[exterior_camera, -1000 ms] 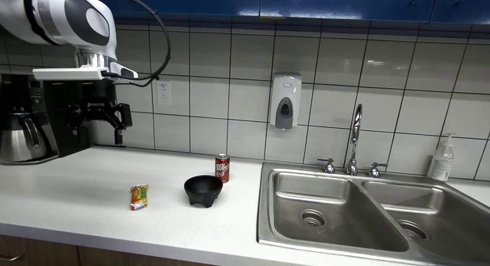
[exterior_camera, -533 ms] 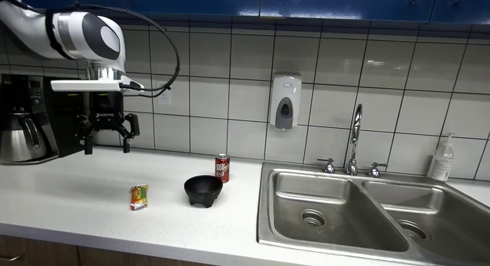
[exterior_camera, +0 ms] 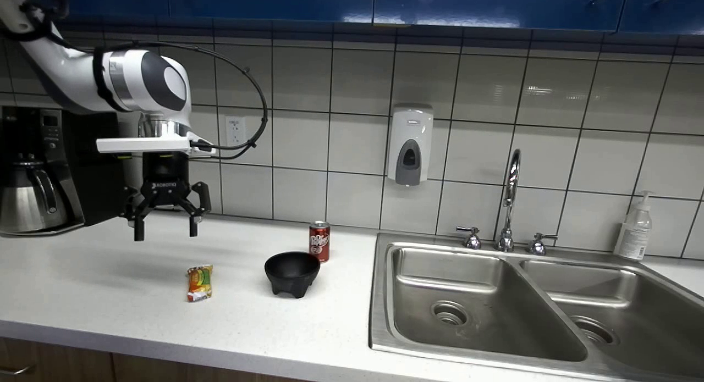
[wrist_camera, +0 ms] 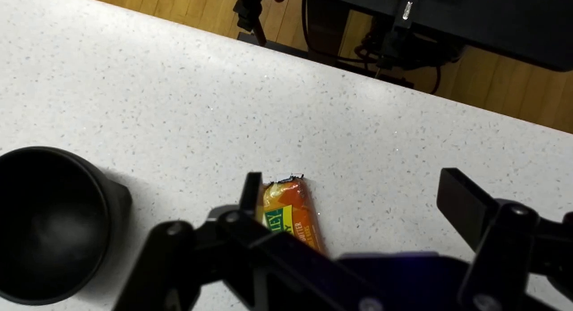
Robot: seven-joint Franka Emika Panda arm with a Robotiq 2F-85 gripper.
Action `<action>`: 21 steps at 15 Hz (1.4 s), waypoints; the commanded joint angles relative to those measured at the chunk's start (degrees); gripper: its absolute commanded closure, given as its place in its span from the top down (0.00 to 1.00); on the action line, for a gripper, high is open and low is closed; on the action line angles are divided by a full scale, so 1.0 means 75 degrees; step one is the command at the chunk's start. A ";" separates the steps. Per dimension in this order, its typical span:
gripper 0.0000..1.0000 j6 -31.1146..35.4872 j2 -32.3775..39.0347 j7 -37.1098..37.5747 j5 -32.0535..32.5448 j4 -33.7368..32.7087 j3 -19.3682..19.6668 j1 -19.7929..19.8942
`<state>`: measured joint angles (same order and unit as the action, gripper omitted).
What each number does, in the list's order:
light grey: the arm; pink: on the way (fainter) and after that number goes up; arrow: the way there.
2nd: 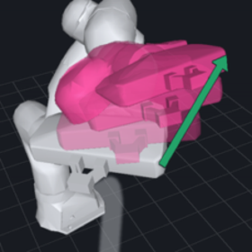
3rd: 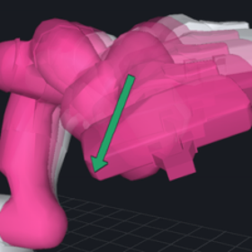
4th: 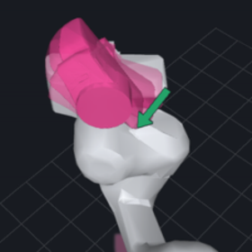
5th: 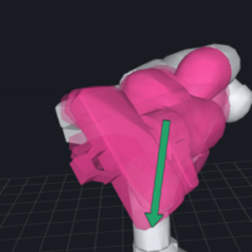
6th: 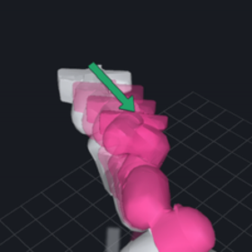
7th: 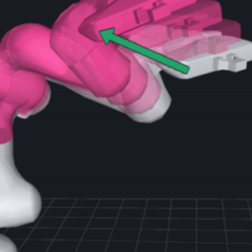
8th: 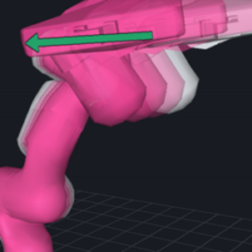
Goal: Put the orange packet in the black bowl
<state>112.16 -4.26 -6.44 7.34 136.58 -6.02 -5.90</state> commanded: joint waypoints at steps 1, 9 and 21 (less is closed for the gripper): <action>1.00 -0.0021 0.0589 -0.0164 0.0258 -0.0428 0.0030 0.0025; 1.00 0.0066 0.1394 -0.0142 0.0572 -0.0902 0.0065 0.0040; 1.00 0.0627 0.2616 -0.0404 0.0709 -0.1665 0.0157 0.0074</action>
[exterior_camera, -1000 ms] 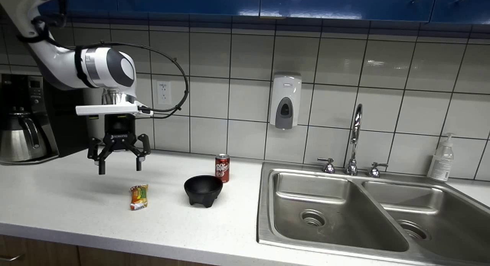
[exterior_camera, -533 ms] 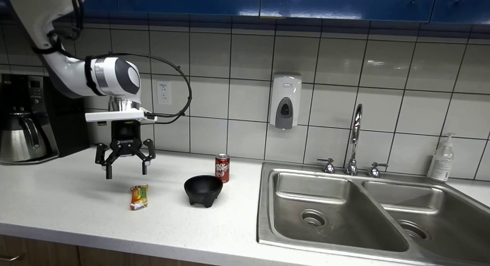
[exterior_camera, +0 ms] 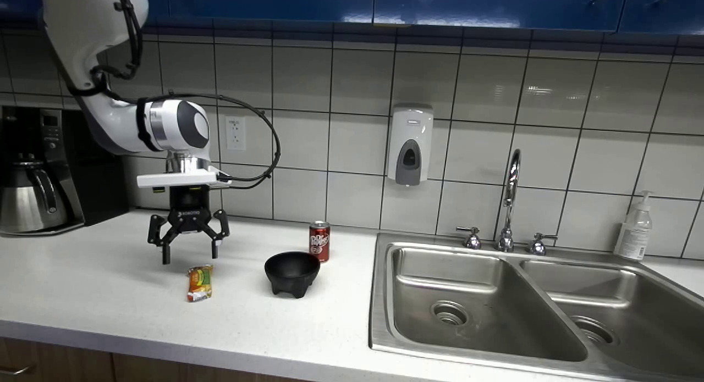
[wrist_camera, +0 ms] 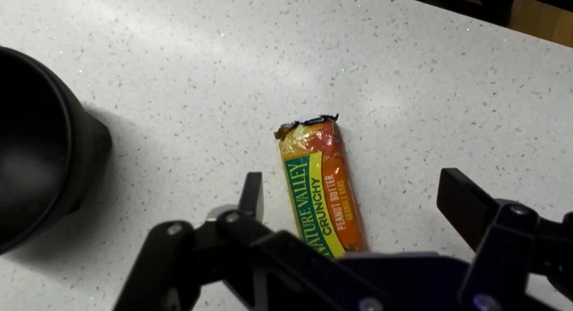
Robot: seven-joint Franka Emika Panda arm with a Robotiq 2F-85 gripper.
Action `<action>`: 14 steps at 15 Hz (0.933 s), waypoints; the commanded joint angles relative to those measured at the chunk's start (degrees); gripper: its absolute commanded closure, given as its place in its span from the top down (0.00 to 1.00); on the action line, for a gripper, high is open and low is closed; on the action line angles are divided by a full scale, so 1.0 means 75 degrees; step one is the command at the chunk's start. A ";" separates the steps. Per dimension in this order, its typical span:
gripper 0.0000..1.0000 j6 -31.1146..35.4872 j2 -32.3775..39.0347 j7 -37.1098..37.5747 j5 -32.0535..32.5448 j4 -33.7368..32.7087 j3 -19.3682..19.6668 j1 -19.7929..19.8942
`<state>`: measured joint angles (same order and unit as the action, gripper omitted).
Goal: Put the orange packet in the black bowl
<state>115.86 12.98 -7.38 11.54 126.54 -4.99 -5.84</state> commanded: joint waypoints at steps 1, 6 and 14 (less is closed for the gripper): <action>1.00 0.0190 0.0392 -0.0323 0.0154 -0.0370 0.0030 0.0071; 1.00 0.0258 0.0750 -0.0559 0.0139 -0.0545 0.0092 0.0132; 1.00 0.0240 0.1069 -0.0707 0.0150 -0.0694 0.0119 0.0144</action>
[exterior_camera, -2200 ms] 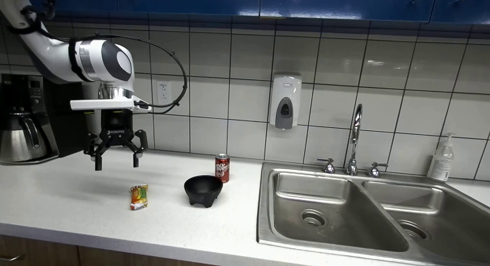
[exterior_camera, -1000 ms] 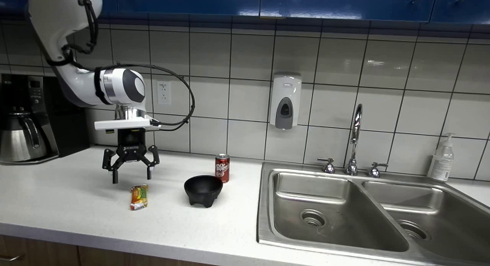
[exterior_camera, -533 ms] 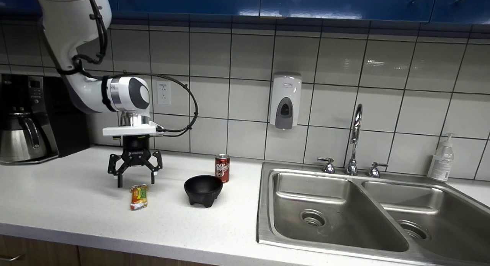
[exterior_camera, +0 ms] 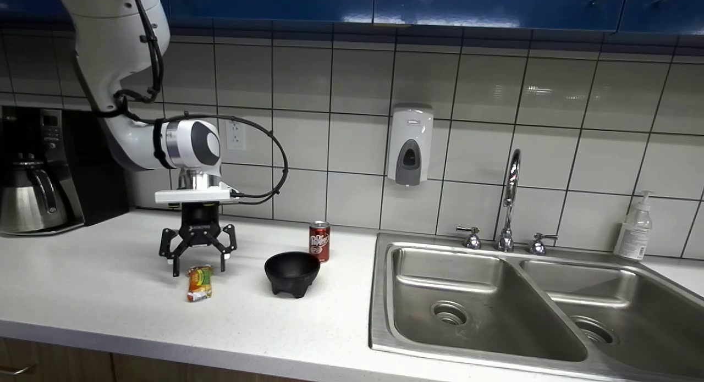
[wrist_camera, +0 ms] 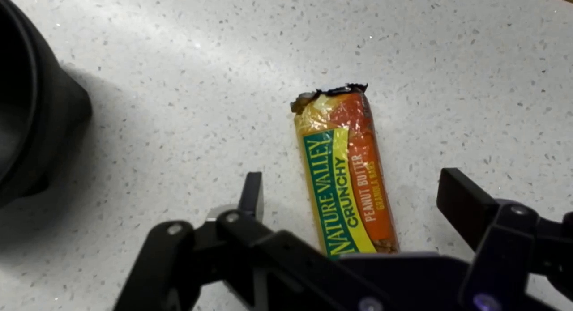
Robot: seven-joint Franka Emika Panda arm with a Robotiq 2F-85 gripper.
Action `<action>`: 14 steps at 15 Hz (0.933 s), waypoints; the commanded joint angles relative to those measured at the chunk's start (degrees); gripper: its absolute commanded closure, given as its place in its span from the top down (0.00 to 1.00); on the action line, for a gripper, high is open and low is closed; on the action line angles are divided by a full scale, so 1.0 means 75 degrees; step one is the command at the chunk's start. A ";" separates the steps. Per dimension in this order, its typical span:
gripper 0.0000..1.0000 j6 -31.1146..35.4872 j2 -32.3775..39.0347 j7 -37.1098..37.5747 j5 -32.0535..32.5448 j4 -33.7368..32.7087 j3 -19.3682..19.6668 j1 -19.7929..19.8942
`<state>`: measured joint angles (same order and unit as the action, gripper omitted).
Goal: Put the orange packet in the black bowl
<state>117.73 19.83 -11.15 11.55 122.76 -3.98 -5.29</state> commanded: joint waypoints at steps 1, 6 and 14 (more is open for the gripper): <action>1.00 -0.0011 0.0184 -0.0219 0.0144 -0.0202 -0.0018 0.0070; 1.00 -0.0034 0.0316 -0.0276 0.0149 -0.0252 -0.0019 0.0066; 0.35 -0.0034 0.0313 -0.0252 0.0113 -0.0273 -0.0023 0.0068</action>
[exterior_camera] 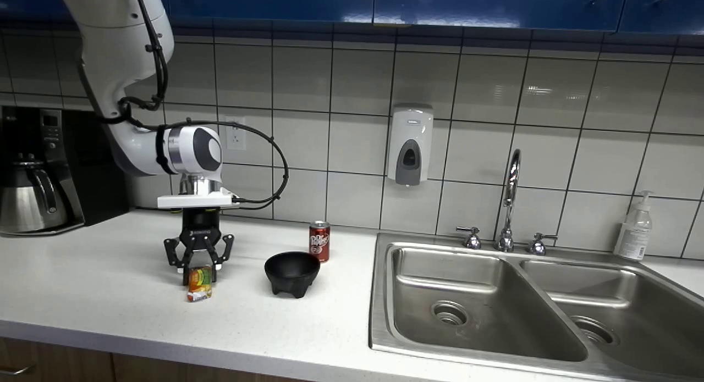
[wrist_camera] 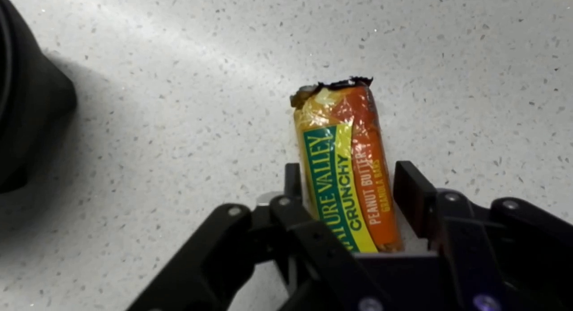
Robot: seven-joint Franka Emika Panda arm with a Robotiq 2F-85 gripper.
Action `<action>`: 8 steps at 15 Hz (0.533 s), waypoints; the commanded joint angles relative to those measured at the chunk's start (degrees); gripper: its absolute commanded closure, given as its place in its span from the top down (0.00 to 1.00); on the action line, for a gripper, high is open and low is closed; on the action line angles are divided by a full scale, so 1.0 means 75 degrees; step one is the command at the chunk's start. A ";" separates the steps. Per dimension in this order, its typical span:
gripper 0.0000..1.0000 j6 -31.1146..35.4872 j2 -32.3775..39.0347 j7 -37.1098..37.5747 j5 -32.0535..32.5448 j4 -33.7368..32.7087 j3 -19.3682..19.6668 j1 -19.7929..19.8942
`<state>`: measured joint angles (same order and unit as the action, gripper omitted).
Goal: Put the orange packet in the black bowl
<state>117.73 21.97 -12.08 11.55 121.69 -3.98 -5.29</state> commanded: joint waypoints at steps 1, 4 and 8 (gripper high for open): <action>0.27 -0.0016 -0.0001 -0.0138 0.0107 -0.0111 -0.0027 0.0072; 0.18 -0.0022 -0.0041 -0.0120 0.0106 -0.0098 -0.0022 0.0074; 0.18 0.0013 -0.0324 -0.0084 0.0098 0.0063 -0.0053 0.0046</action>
<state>117.73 21.82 -12.08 11.55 121.41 -3.98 -5.29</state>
